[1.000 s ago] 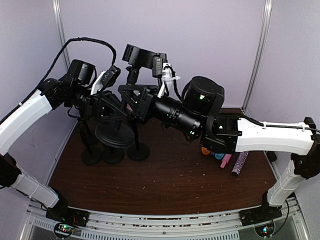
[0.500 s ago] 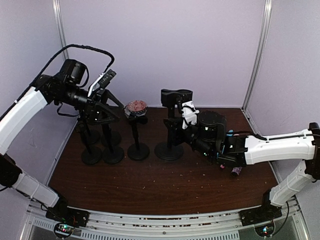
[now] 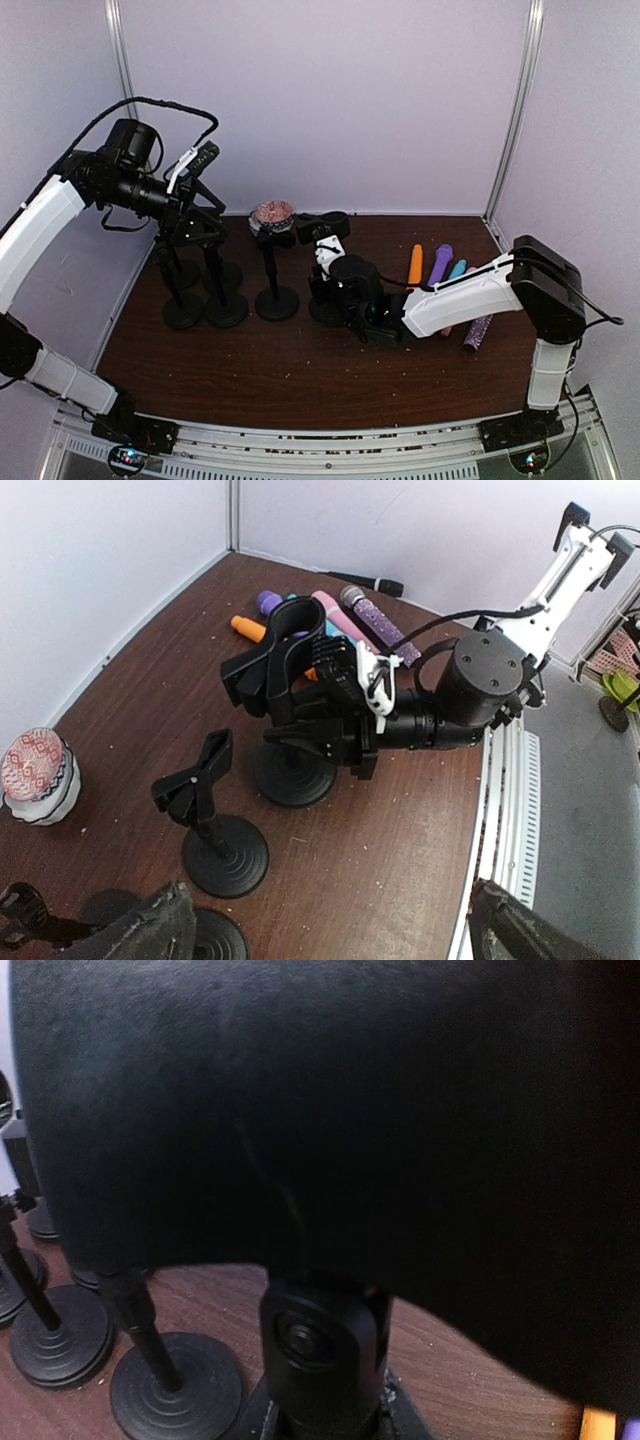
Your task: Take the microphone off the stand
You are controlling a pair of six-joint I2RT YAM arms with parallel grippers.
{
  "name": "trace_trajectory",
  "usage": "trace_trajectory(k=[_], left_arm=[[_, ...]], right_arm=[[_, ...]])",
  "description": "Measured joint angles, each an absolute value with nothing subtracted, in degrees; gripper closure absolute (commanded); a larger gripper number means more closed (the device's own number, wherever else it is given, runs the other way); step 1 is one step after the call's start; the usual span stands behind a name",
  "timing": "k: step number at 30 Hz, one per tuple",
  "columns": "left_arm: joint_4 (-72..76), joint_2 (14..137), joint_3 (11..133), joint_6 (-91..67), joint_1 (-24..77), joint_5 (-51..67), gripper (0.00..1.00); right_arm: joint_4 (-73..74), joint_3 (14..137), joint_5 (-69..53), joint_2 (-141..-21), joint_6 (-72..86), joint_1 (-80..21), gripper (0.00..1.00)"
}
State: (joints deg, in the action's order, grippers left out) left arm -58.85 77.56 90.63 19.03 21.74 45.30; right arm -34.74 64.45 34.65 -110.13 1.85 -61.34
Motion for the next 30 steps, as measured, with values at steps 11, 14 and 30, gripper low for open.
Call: trace_trajectory(k=[11, 14, 30], left_arm=[[-58.37, 74.48, 87.61, 19.05, 19.42, 41.54, 0.02], [-58.06, 73.41, 86.50, 19.05, 18.65, 40.86, 0.02], [-52.31, 68.07, 77.12, 18.59, 13.82, 38.06, 0.02]], right_arm=[[-36.42, 67.02, 38.59, -113.95, 4.27, -60.86, 0.61], [-38.44, 66.65, 39.38, -114.02, 5.19, -60.86, 0.55], [-32.73, 52.14, 39.57, -100.22, 9.52, -65.84, 0.00]])
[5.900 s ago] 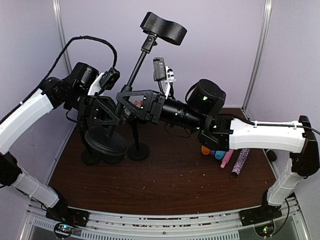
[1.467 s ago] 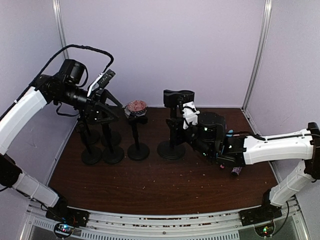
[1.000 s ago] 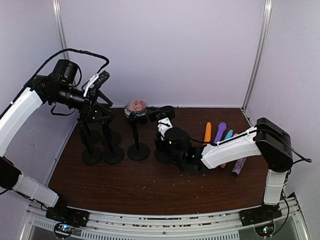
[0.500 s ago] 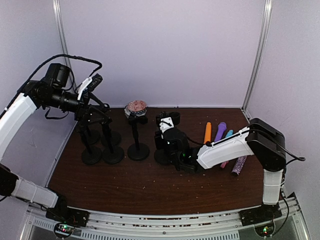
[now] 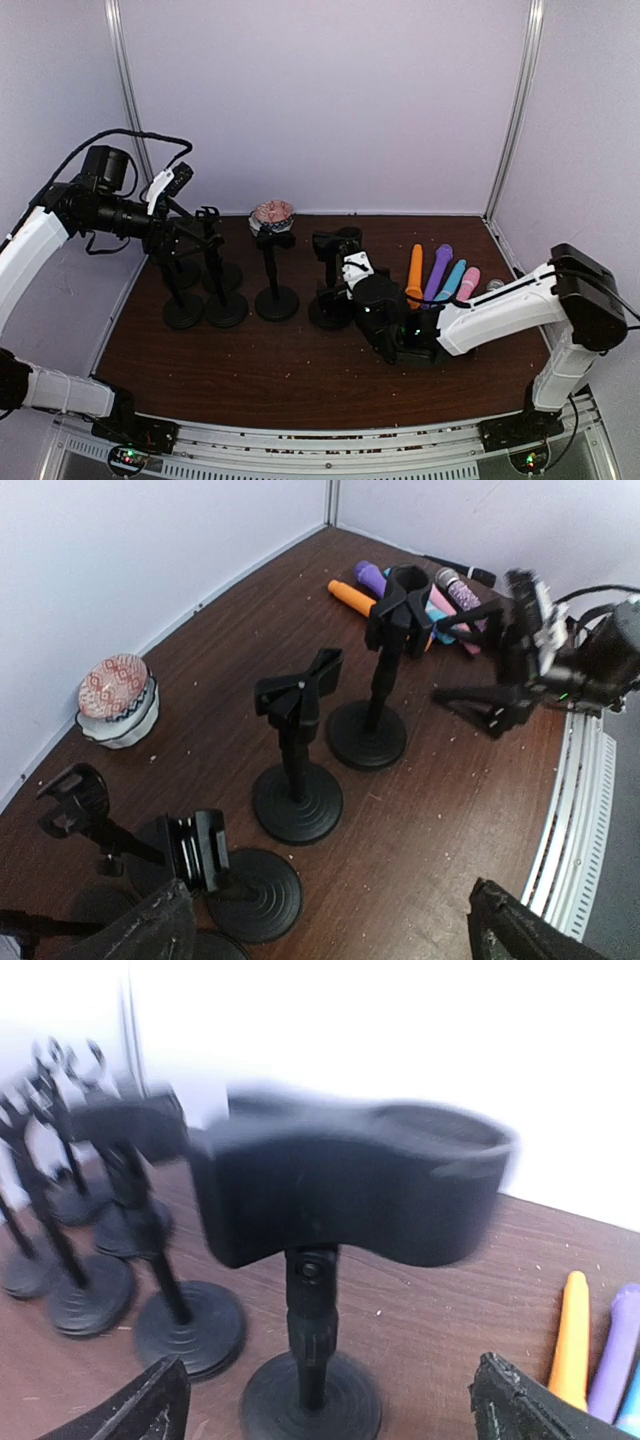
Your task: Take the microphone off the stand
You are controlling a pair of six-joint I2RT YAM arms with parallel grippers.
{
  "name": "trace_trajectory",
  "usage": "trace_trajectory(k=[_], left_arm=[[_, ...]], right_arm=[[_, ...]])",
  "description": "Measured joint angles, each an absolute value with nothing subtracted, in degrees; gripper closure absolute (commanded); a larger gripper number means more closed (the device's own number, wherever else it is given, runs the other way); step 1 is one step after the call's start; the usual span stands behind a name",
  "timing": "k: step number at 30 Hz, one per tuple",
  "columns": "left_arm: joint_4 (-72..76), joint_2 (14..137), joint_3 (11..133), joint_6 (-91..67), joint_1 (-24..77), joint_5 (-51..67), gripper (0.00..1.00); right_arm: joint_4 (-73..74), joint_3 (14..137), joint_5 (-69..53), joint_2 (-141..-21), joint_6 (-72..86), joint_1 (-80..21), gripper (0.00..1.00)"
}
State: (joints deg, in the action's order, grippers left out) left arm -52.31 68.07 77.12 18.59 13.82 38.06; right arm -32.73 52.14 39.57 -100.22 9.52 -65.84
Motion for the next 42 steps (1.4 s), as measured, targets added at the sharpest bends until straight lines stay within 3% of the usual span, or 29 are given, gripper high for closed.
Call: trace_trajectory(k=[7, 13, 17, 24, 29, 32, 42], left_arm=[[-36.56, 60.49, 53.41, 19.16, 13.26, 31.22, 0.02], [-19.09, 62.13, 34.02, 20.32, 11.55, 24.10, 0.02], [-7.88, 62.33, 28.32, 19.49, 9.91, 20.86, 0.02], [14.26, 68.29, 25.32, 14.39, 1.50, 19.77, 0.02], [23.90, 71.92, 25.19, 8.10, -7.79, 20.45, 0.02], [30.98, 71.75, 22.68, 6.61, -8.25, 19.27, 0.02], [53.82, 80.05, 17.69, 3.99, -8.25, 17.65, 0.02]], right_arm=[[-21.96, 43.70, 44.21, -76.29, 15.53, -66.87, 0.00], [-10.87, 39.51, 51.40, -59.94, 19.73, -58.00, 0.00], [-7.81, 32.51, 57.17, -47.57, 20.95, -50.02, 0.00], [-17.21, 15.55, 62.57, -34.37, 10.79, -37.10, 0.00], [-22.83, 11.22, 58.22, -34.00, 6.26, -25.76, 0.00], [-27.51, 9.67, 53.80, -37.50, 5.87, -20.51, 0.00], [-50.39, 9.52, 41.65, -66.74, 1.80, -14.94, 0.00]])
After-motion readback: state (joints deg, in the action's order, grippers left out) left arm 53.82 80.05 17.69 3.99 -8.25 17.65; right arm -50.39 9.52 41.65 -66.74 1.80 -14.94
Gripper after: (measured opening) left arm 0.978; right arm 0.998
